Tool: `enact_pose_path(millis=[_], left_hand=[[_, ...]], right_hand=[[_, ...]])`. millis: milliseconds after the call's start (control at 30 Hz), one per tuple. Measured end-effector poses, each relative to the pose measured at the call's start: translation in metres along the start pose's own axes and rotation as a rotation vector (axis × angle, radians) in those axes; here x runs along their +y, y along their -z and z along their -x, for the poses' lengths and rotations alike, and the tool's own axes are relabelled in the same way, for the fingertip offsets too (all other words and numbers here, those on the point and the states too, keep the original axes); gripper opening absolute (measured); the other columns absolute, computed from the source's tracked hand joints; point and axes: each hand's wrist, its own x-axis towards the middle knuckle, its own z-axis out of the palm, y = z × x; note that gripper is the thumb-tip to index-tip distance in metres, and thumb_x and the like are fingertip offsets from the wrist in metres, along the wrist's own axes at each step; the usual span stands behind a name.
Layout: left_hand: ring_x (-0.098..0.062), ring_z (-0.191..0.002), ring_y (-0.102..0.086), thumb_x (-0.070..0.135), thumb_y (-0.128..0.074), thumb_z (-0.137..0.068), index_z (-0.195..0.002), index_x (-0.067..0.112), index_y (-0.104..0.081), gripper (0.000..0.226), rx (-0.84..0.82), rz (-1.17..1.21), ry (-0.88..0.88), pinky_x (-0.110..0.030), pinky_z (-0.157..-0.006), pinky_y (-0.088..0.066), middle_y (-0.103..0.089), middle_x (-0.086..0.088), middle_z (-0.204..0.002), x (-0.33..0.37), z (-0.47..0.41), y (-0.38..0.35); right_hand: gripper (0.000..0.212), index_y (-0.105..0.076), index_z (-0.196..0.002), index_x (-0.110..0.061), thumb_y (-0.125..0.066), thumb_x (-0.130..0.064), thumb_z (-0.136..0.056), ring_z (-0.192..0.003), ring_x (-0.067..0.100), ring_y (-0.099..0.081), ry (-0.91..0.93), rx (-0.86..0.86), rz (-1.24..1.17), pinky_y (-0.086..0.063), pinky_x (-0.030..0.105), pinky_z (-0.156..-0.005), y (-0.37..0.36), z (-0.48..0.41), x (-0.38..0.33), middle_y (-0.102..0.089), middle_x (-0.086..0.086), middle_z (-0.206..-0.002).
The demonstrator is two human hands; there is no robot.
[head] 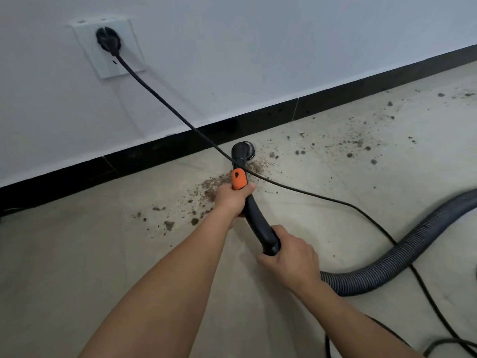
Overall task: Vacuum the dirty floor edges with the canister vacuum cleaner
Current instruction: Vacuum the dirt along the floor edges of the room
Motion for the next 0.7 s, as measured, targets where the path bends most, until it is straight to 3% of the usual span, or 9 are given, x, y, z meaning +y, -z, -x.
enact_pose_path(millis=[67,200,267,467,700], left_hand=[[-0.028,-0.08,-0.062,0.028,-0.076,-0.081,-0.1,0.006,-0.063,0.032,-0.007,-0.01,0.003,-0.045,-0.073,-0.059,-0.064,-0.011,-0.088,0.0,0.0,0.002],[-0.029,-0.078,-0.061,0.023,-0.075,-0.082,-0.091,0.01,-0.06,0.022,0.046,-0.019,0.011,-0.04,-0.064,-0.056,-0.063,-0.011,-0.085,-0.004,0.007,0.029],[-0.03,-0.081,-0.063,0.022,-0.076,-0.081,-0.098,0.007,-0.061,0.027,0.096,-0.02,0.023,-0.04,-0.062,-0.057,-0.065,-0.013,-0.09,-0.008,0.013,0.053],[-0.033,-0.092,-0.064,0.02,-0.074,-0.08,-0.11,0.005,-0.057,0.037,0.266,-0.018,0.07,-0.047,-0.073,-0.059,-0.064,-0.015,-0.102,-0.025,0.048,0.137],[-0.027,-0.076,-0.062,0.016,-0.072,-0.08,-0.1,0.001,-0.059,0.028,0.368,0.012,0.099,-0.031,-0.054,-0.051,-0.064,-0.017,-0.093,-0.055,0.103,0.223]], right_hand=[[0.041,-0.048,-0.111,-0.034,-0.061,-0.045,-0.073,-0.08,0.023,-0.061,0.005,-0.01,0.004,-0.047,0.031,-0.067,0.0,0.0,-0.002,-0.065,-0.004,-0.088],[0.042,-0.049,-0.112,-0.034,-0.06,-0.045,-0.073,-0.083,0.024,-0.062,0.065,-0.039,0.013,-0.045,0.031,-0.066,-0.01,0.008,-0.018,-0.066,-0.004,-0.091],[0.043,-0.049,-0.113,-0.034,-0.061,-0.046,-0.073,-0.084,0.024,-0.062,0.107,-0.065,0.021,-0.043,0.03,-0.065,-0.017,0.014,-0.033,-0.067,-0.004,-0.093],[0.045,-0.048,-0.112,-0.035,-0.06,-0.052,-0.072,-0.079,0.019,-0.062,0.267,-0.149,0.022,-0.046,0.03,-0.065,-0.042,0.048,-0.086,-0.065,-0.007,-0.091],[0.042,-0.045,-0.101,-0.029,-0.061,-0.056,-0.073,-0.074,0.02,-0.053,0.392,-0.405,0.038,-0.04,0.031,-0.062,-0.071,0.094,-0.146,-0.058,-0.005,-0.087]])
